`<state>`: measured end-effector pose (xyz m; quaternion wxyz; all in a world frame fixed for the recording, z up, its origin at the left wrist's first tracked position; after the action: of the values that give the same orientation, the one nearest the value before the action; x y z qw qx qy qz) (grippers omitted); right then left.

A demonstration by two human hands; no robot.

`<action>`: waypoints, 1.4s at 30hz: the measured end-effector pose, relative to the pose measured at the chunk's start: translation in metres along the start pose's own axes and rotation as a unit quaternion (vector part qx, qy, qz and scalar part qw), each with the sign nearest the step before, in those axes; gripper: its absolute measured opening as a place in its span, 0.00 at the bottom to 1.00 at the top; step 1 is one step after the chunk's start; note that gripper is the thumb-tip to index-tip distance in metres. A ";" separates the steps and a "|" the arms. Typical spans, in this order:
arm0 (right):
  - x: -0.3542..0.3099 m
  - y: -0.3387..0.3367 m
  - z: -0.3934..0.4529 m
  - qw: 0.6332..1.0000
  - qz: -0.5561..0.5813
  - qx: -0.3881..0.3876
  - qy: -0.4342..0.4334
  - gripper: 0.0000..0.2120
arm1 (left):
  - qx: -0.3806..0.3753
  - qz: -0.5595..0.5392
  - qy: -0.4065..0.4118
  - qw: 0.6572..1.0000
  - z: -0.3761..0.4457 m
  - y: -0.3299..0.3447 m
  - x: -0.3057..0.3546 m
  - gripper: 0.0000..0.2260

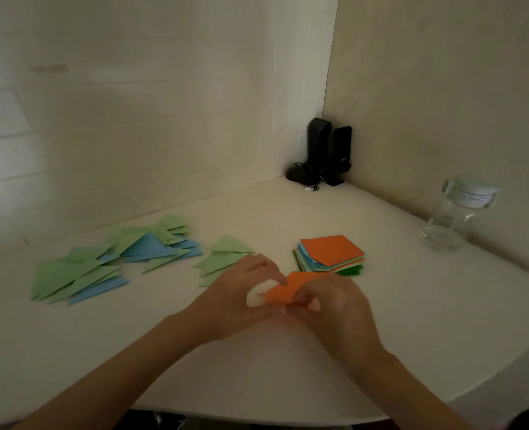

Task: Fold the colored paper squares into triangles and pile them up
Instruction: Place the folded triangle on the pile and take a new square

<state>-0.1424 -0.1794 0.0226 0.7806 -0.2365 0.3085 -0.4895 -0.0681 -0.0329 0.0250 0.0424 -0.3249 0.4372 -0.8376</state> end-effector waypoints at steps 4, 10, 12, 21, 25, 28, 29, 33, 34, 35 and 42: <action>0.001 0.026 -0.022 0.992 0.035 -0.115 0.042 0.13 | -0.075 0.025 -0.010 0.997 -0.021 0.023 -0.010 0.14; 0.010 0.026 -0.030 0.968 0.184 -0.161 0.054 0.09 | -0.019 0.011 -0.055 0.998 -0.030 0.025 -0.011 0.12; 0.012 0.023 -0.031 0.968 0.184 -0.161 0.060 0.09 | 0.002 -0.005 -0.074 0.997 -0.031 0.025 -0.012 0.12; 0.014 0.028 -0.028 0.968 0.156 -0.179 0.077 0.06 | 0.018 -0.046 -0.127 0.991 -0.034 0.028 -0.013 0.09; 0.014 0.027 -0.028 0.965 0.156 -0.194 0.081 0.07 | -0.003 -0.055 -0.139 0.989 -0.037 0.030 -0.015 0.07; 0.015 0.027 -0.024 0.960 0.170 -0.196 0.107 0.08 | -0.006 -0.075 -0.164 0.984 -0.034 0.029 -0.016 0.06; 0.015 0.028 -0.022 0.958 0.173 -0.197 0.120 0.08 | -0.010 -0.084 -0.176 0.981 -0.032 0.029 -0.017 0.06; 0.019 0.030 -0.015 0.942 0.177 -0.224 0.177 0.11 | -0.020 -0.105 -0.194 0.975 -0.025 0.030 -0.020 0.09; 0.020 0.031 -0.015 0.938 0.182 -0.234 0.181 0.10 | -0.026 -0.110 -0.200 0.973 -0.024 0.030 -0.021 0.10; 0.021 0.031 -0.016 0.935 0.184 -0.243 0.180 0.11 | -0.034 -0.115 -0.206 0.971 -0.025 0.030 -0.023 0.11; 0.019 0.028 -0.018 0.928 0.207 -0.261 0.168 0.06 | -0.045 -0.102 -0.199 0.974 -0.029 0.027 -0.021 0.12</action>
<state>-0.1318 -0.1867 -0.0135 0.7121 -0.2773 0.5941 -0.2513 -0.0737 -0.0217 -0.0182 0.0278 -0.5298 0.4218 -0.7352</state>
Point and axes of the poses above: each hand's wrist, its own z-axis towards the middle knuckle, its own y-axis out of the palm, x = y × z, the point moved 5 cm from there along z, towards the middle knuckle, and after that the axes turned 9 degrees about -y, right-handed, at the moved point
